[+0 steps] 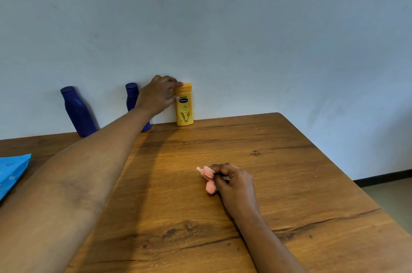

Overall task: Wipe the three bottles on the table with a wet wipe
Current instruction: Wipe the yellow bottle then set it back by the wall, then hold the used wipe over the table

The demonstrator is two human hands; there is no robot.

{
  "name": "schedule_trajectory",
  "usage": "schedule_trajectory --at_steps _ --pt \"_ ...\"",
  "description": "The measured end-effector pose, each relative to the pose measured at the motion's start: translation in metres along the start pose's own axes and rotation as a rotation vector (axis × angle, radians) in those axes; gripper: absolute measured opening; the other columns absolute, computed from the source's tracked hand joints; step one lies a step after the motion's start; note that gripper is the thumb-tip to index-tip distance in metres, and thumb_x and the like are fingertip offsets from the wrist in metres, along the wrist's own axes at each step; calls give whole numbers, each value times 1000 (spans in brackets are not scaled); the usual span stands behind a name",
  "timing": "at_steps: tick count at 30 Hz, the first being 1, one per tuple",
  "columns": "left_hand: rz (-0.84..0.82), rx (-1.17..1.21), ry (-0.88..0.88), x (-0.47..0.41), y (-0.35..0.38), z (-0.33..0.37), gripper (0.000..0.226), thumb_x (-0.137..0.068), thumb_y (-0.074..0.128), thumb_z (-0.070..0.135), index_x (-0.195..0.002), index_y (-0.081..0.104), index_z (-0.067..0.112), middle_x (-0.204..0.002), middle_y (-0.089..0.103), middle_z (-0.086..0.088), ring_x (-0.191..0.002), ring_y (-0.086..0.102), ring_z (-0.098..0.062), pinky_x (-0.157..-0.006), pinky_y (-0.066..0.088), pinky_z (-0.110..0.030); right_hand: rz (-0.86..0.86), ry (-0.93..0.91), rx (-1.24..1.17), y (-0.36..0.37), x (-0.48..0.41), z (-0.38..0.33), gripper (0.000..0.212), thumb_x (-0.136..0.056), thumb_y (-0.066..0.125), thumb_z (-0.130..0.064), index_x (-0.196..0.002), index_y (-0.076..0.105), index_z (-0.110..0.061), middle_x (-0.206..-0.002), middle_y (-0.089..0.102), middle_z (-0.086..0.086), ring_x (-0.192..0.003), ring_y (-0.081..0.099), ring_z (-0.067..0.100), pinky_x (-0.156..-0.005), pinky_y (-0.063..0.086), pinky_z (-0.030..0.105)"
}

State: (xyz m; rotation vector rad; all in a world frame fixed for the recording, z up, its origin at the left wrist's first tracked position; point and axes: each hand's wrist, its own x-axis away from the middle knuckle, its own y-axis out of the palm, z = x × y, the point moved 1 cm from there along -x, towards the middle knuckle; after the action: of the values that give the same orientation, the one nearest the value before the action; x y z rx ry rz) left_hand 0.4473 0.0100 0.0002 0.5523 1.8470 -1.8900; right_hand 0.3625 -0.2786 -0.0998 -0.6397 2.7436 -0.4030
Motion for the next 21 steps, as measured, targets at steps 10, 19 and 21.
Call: schedule_trajectory --at_steps 10,19,21 --pt "35 147 -148 50 -51 38 52 -85 67 30 -134 51 23 -137 48 -1 -123 44 -21 -75 52 -34 83 27 -22 -7 25 -23 28 -89 60 -4 -96 68 -30 -93 64 -20 -87 58 -12 -72 45 7" --pt "-61 362 -522 333 -162 94 30 -82 69 37 -112 65 33 -123 57 9 -116 51 -14 -92 45 -33 75 125 -173 70 130 -60 27 -86 58 -3 -83 74 -25 -76 72 -4 -63 68 16 -62 57 46" --pt "-131 268 -635 381 -179 86 31 -84 66 38 -115 63 32 -124 55 8 -117 48 -15 -88 43 -30 45 90 -162 93 148 -76 28 -85 58 0 -81 74 -22 -74 71 -5 -61 66 10 -60 58 38"
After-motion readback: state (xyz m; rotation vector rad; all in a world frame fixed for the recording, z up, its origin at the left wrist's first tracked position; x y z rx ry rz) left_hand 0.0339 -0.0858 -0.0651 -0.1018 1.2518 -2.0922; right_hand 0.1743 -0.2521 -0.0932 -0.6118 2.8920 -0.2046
